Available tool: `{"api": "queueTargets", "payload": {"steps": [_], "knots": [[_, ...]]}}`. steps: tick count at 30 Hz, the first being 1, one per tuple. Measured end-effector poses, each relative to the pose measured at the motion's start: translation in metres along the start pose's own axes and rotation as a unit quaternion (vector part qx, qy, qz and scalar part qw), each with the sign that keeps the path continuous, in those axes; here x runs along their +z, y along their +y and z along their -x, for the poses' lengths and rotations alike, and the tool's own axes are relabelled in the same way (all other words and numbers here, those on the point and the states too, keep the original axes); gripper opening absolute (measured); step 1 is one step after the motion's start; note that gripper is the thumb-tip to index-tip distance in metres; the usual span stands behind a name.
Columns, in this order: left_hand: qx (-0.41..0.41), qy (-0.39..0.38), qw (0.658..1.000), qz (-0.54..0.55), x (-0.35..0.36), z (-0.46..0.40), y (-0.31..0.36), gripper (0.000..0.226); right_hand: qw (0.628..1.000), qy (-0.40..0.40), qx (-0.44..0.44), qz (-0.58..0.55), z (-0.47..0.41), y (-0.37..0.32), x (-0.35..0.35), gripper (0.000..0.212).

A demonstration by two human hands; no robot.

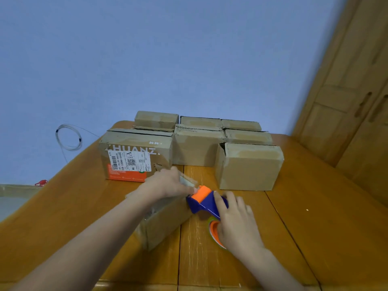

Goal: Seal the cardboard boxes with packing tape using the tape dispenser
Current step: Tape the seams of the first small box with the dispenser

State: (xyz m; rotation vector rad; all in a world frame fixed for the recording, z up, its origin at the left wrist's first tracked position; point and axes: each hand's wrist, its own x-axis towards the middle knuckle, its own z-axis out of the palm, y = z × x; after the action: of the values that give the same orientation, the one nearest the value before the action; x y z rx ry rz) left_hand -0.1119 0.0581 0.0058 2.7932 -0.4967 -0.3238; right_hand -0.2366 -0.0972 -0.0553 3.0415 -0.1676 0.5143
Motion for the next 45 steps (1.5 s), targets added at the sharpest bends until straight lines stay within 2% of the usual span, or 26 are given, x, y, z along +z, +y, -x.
{"api": "queueTargets", "payload": {"steps": [3,6,15,22,33,36,41,45], "knots": [[-0.014,0.014,0.999,-0.028,0.002,-0.003,0.005,0.088,0.998,-0.028,-0.018,-0.056,0.005,0.0,-0.006,0.086],[-0.033,0.044,0.998,-0.042,0.01,0.0,0.011,0.082,0.995,-0.04,-0.028,-0.091,0.008,0.001,-0.011,0.088],[-0.011,0.134,0.99,-0.041,0.026,0.011,0.011,0.084,0.995,-0.092,-0.029,0.0,0.002,-0.002,-0.013,0.086],[-0.016,0.135,0.987,-0.081,0.03,0.009,0.012,0.088,0.991,-0.125,-0.04,0.032,0.001,0.003,-0.017,0.083],[-0.009,0.127,0.989,-0.078,0.029,0.01,0.012,0.084,0.982,-0.176,-0.049,0.054,-0.002,0.002,-0.025,0.076],[-0.003,0.131,0.989,-0.07,0.029,0.011,0.009,0.085,0.982,-0.179,-0.05,0.042,-0.007,-0.002,-0.026,0.074],[-0.005,0.118,0.987,-0.105,0.029,0.013,0.011,0.101,0.985,-0.168,-0.029,0.036,-0.006,-0.008,-0.025,0.069],[-0.009,0.121,0.986,-0.115,0.031,0.011,0.012,0.094,0.981,-0.177,-0.034,0.073,-0.014,-0.018,-0.041,0.063]]}}
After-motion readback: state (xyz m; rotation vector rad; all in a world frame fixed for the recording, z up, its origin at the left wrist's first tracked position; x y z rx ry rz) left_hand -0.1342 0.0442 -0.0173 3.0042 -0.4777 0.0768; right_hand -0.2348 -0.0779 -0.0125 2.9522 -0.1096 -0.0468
